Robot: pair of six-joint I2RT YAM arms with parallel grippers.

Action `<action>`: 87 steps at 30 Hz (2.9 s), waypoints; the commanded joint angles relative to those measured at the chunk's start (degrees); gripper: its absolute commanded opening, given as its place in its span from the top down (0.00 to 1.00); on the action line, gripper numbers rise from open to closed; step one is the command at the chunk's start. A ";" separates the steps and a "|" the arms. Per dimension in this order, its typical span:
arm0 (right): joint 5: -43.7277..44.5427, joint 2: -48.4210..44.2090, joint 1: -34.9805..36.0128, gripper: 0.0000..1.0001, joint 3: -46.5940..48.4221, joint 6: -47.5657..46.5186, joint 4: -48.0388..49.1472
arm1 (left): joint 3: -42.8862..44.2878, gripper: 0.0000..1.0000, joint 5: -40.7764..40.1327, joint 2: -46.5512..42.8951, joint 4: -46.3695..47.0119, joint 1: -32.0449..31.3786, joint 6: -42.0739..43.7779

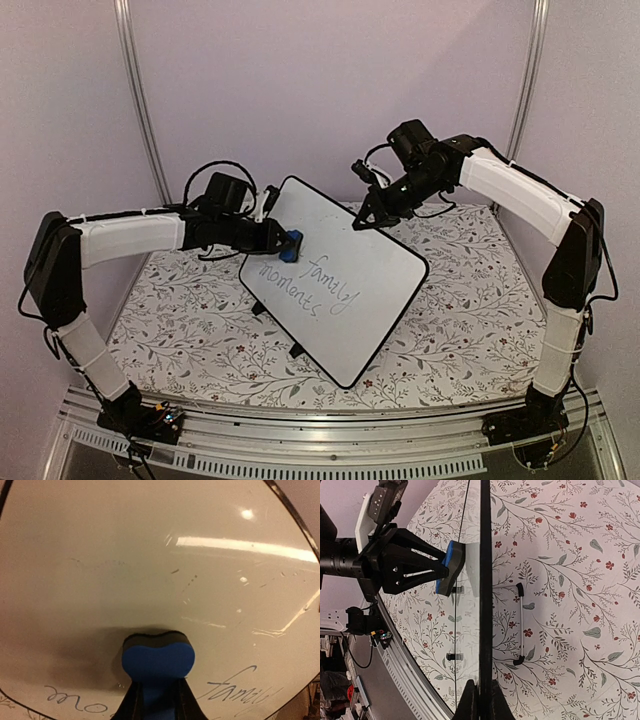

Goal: Erase the whiteboard

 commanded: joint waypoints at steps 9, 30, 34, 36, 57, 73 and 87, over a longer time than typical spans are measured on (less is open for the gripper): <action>2.05 1.17 2.34 1.00 0.65 -7.47 -2.50 | -5.84 1.00 -0.75 -0.92 1.99 -2.91 -1.08; 2.04 1.08 2.42 1.00 -0.03 -7.39 -2.48 | 3.18 1.00 -1.46 1.89 -0.09 -3.72 0.83; 2.00 1.17 2.42 1.00 0.05 -7.41 -2.48 | 3.36 1.00 -1.35 2.49 -0.70 -4.10 0.42; 2.06 1.24 2.43 1.00 0.22 -7.44 -2.46 | 0.91 1.00 -1.77 1.56 0.11 -4.69 0.02; 2.14 1.76 2.38 1.00 0.57 -7.40 -2.61 | -11.34 1.00 -0.98 -3.06 7.41 -6.82 -2.88; 2.30 1.58 2.43 1.00 0.71 -7.39 -2.70 | -4.68 1.00 -1.19 0.71 5.41 -9.81 -3.66; 2.56 0.65 2.43 1.00 -0.10 -7.39 -2.61 | -18.10 1.00 -0.55 -2.86 14.57 -11.22 -8.04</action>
